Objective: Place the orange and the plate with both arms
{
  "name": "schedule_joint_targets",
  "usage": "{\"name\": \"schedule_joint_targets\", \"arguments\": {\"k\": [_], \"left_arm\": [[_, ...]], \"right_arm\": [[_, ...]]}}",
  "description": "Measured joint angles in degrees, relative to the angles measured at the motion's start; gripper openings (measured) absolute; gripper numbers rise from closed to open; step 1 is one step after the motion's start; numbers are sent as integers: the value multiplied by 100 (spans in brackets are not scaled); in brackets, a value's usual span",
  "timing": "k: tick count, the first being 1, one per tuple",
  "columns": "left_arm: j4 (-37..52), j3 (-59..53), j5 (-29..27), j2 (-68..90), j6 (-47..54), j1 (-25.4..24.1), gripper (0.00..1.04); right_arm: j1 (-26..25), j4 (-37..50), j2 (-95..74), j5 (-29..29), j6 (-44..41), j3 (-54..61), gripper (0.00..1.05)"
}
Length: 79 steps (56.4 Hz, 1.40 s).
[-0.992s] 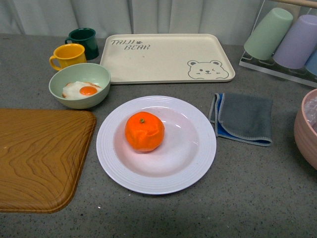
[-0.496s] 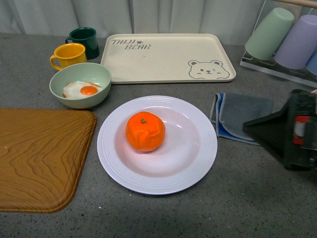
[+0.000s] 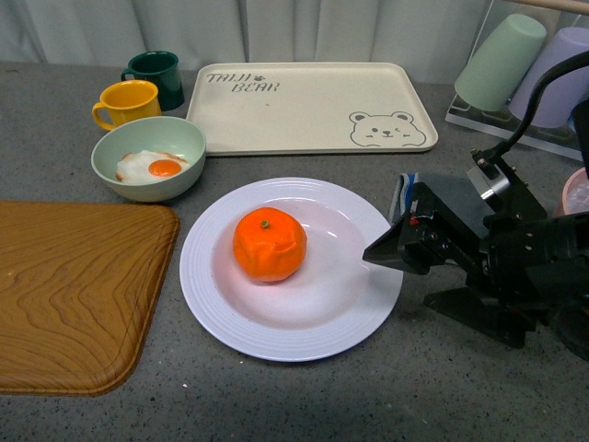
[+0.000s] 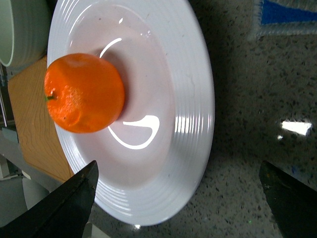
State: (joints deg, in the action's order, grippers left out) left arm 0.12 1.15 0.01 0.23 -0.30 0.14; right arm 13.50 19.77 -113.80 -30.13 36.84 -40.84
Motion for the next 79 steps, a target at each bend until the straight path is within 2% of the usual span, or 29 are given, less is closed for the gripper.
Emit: {"name": "schedule_joint_targets", "arguments": {"k": [8,18,27,38,45,53,67,79], "left_arm": [[0,0,0,0,0,0,98],[0,0,-2,0,0,0,98],[0,0,0,0,2,0,98],[0,0,-2,0,2,0,98],[0,0,0,0,2,0,98],[0,0,0,0,2,0,98],[0,0,0,0,0,0,98],[0,0,0,0,0,0,98]], "right_arm": [[39,160,-457,-92,256,-378,95],[166,437,-1043,-341,992,-841,95],[308,199,-1130,-232,1191,-1132,95],[367,-612,-1169,-17,1200,-1405,66],[282,-1123,-1189,120,1121,-1475,41],[203,-1427,-1189,149,990,-1534,20],[162,-1401,-1019,-92,815,-1580,8],[136,-603,-885,-188,863,-1300,4]]}}
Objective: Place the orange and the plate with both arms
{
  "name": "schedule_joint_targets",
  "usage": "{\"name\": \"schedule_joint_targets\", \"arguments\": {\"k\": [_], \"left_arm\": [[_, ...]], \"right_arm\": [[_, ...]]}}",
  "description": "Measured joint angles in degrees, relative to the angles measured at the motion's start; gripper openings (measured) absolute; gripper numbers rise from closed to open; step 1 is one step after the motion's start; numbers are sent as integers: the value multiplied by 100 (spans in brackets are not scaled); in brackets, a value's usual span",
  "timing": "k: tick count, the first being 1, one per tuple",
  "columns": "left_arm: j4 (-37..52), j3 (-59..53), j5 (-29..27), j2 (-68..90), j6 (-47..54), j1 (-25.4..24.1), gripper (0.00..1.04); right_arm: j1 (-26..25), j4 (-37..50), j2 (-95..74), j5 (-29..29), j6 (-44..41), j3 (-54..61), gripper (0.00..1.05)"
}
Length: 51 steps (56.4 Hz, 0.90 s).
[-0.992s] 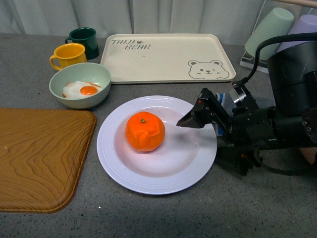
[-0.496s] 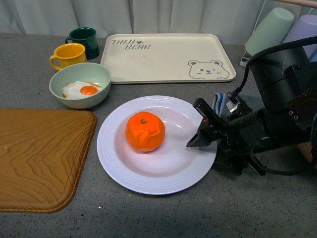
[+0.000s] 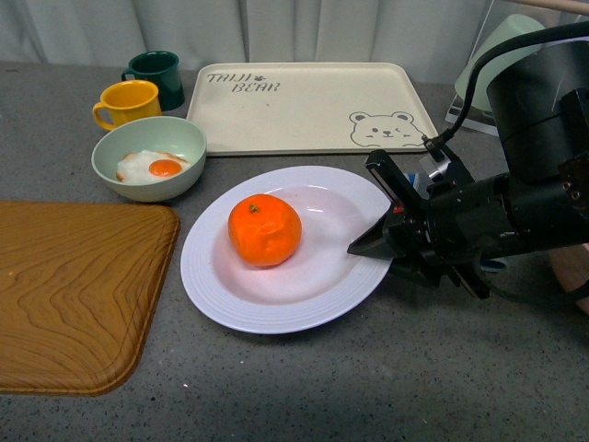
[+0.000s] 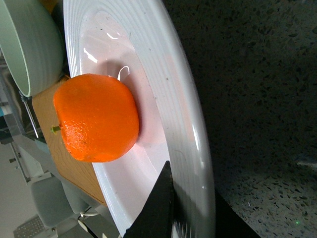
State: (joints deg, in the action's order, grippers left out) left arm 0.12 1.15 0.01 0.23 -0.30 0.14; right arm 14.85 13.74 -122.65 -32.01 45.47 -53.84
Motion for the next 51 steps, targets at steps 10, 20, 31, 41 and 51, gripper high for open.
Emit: {"name": "schedule_joint_targets", "arguments": {"k": [10,20,31,41,51], "left_arm": [[0,0,0,0,0,0,98],[0,0,0,0,0,0,98],[0,0,0,0,0,0,98],[0,0,0,0,0,0,98],[0,0,0,0,2,2,98]], "right_arm": [[-179,1167,7,-44,339,260,4],[-476,1945,-48,-142,804,-26,4],[-623,1403,-706,-203,909,-1137,4],[-656,905,-1462,-251,1172,-2376,4],[-658,238,-2105,-229,1222,-3792,4]]}}
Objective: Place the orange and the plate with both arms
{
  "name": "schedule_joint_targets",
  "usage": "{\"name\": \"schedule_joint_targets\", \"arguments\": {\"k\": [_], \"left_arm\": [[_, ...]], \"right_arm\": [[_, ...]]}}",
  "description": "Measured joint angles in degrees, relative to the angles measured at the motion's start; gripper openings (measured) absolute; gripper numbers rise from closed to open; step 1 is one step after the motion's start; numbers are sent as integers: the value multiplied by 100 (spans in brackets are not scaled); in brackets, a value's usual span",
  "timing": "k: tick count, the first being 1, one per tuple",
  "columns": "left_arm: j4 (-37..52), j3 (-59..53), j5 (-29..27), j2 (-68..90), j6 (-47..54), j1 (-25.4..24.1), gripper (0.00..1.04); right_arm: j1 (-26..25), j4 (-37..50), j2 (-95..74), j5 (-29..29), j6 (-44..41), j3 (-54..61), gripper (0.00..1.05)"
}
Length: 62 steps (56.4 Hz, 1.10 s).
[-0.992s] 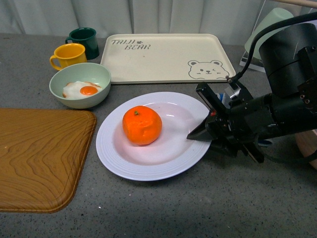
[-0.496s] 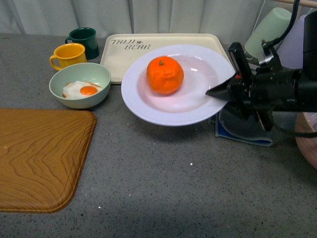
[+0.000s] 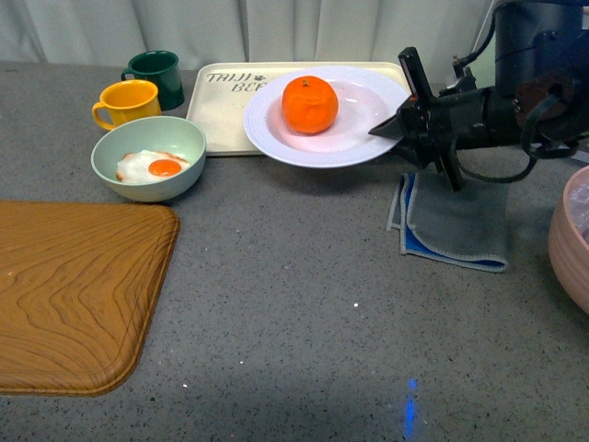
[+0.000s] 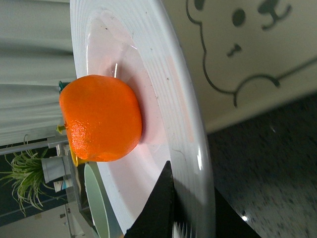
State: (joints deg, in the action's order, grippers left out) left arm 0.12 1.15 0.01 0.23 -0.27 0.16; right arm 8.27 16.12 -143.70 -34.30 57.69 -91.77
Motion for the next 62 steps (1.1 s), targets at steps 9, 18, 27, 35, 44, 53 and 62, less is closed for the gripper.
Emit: {"name": "schedule_joint_targets", "arguments": {"k": [9,18,27,35,44,53,62], "left_arm": [[0,0,0,0,0,-2,98],[0,0,0,0,0,-2,98],[0,0,0,0,0,-2,98],[0,0,0,0,0,-2,98],[0,0,-2,0,0,-2,98],[0,0,0,0,0,-2,98],[0,0,-2,0,0,-2,98]], "right_arm": [[2,-748,-522,74,-94,-1213,4],[2,-1784,-1180,195,-472,-2594,4],[2,-2612,-1493,341,-890,-3370,13],[2,-2715,-1399,625,-1314,-3364,35],[42,-2520,-831,1482,-2546,-2535,58],[98,-1735,151,2175,-4494,-1108,81],[168,396,1342,2955,-5761,855,93]]}}
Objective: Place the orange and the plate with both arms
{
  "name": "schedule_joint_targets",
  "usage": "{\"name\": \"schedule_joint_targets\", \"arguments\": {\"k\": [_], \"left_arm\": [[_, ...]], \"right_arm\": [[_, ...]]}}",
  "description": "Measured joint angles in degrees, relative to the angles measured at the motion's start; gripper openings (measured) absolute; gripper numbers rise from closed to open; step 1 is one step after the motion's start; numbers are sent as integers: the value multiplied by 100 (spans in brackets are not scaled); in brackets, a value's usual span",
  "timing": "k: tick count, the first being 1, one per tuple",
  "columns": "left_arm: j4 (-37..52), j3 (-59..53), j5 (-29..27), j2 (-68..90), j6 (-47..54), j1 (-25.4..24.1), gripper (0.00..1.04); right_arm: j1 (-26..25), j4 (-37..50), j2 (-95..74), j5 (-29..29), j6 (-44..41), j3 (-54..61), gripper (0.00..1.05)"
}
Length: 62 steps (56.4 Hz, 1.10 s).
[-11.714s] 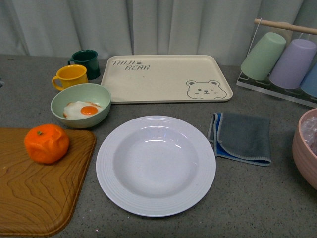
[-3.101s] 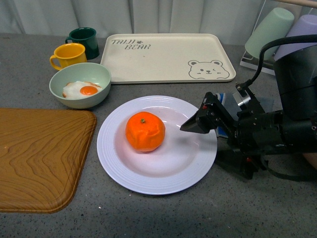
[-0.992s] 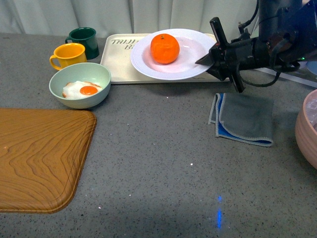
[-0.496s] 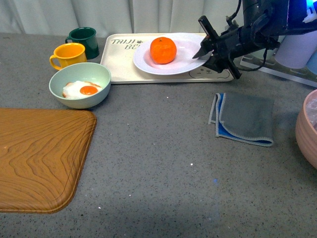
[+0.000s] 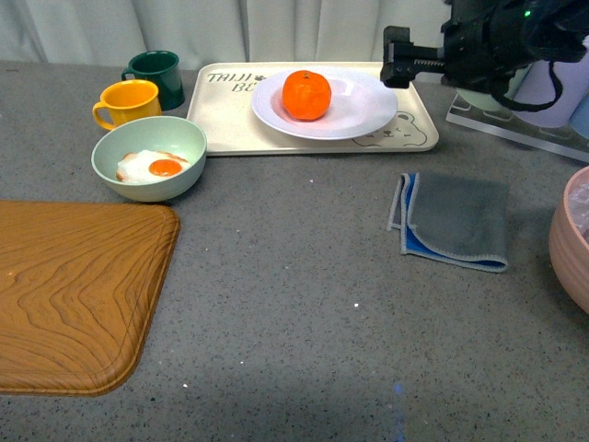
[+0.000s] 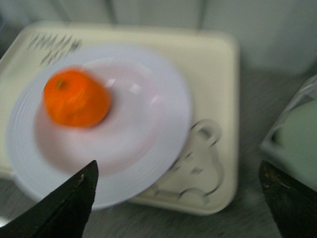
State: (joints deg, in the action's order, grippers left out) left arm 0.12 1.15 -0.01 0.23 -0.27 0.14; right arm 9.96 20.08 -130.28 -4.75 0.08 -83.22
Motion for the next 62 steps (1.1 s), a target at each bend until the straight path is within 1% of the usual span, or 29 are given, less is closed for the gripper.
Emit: {"name": "schedule_joint_targets", "arguments": {"k": [3,4,6,8,10,14,17,18,20,24,26,27,29,36,39,43,46,51,62], "left_arm": [[0,0,7,0,0,0,98],[0,0,4,-2,0,0,98],[0,0,0,-4,0,0,98],[0,0,-2,-2,0,0,98],[0,0,-2,-2,0,2,98],[0,0,0,-2,0,0,98],[0,0,0,-4,0,0,98],[0,0,0,-4,0,0,98],[0,0,0,-2,0,0,98],[0,0,0,-2,0,0,98],[0,0,0,-2,0,0,98],[0,0,0,-2,0,0,98],[0,0,0,-2,0,0,98],[0,0,0,-2,0,0,98],[0,0,0,-2,0,0,98],[0,0,0,-2,0,0,98],[0,0,0,-2,0,0,98],[0,0,-2,-2,0,0,98],[0,0,0,-2,0,0,98]], "right_arm": [[26,1818,319,994,-7,944,82],[26,2090,369,1091,-7,1104,80],[7,2922,553,1281,-4,1652,72],[-31,3670,769,1325,-7,2232,67],[-79,4168,970,1316,-7,2688,61],[-184,4734,1423,1266,-9,3471,48],[-262,4920,1794,1220,-7,3963,38],[-271,4933,1829,1217,-7,4009,37],[-323,5010,2070,1189,-7,4328,30],[-385,5084,2369,1143,-7,4736,19],[-407,5119,2551,1099,-7,4990,12],[-426,5141,2688,1062,-7,5176,7],[-455,5171,2931,1014,-26,5475,1],[-564,5160,3755,903,-24,6301,1],[-623,4760,4275,863,-24,6533,1],[-667,4664,4728,820,-24,6773,1],[-872,4551,5123,507,-24,7027,1],[-973,4391,5493,509,-24,7274,1],[-981,3967,6295,505,-24,7661,1]]}}
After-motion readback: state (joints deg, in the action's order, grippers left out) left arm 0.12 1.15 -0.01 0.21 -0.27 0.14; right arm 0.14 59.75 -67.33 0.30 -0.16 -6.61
